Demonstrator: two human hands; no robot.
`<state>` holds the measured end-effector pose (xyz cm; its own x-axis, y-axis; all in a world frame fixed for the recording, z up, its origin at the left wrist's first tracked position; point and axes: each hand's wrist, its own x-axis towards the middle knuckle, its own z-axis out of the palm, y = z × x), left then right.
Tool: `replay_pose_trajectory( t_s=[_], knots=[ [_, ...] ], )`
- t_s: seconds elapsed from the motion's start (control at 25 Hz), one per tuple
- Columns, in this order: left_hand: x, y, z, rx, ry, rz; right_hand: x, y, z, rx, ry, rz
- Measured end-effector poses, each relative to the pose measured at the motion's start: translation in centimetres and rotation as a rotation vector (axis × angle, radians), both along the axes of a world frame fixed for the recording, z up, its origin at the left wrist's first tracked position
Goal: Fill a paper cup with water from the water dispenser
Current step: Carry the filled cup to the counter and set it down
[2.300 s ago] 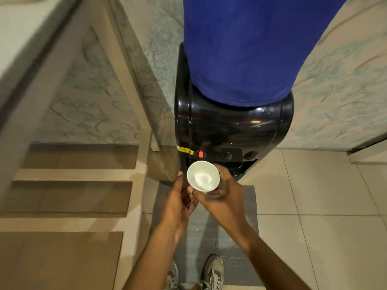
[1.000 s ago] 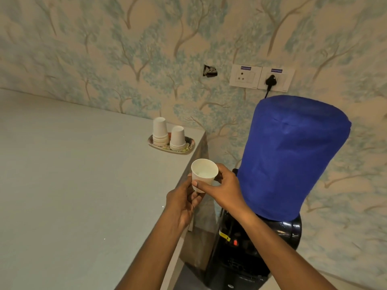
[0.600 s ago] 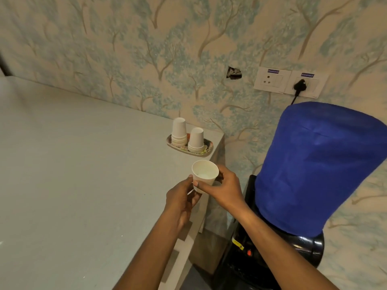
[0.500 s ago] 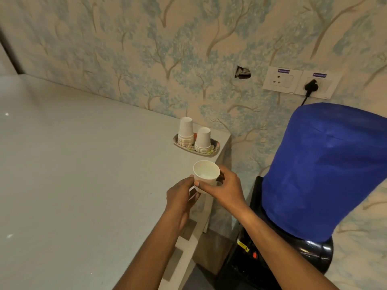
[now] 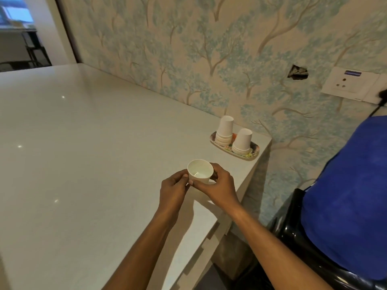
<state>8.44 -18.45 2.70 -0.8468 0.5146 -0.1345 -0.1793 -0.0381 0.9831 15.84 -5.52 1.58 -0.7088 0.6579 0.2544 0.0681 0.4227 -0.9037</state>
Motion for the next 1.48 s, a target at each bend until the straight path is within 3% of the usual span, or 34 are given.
replay_pose_trajectory(
  t_s=[0.64,1.48],
  knots=[
    [-4.1,-4.9,-2.3,-0.136,0.027,0.150,-5.6,-4.8,-2.0,-0.078,-0.033,0.139],
    [-4.1,-4.9,-3.2,-0.096,0.026,0.154,-5.7,-4.7,-3.4,-0.020,-0.163,0.165]
  ],
)
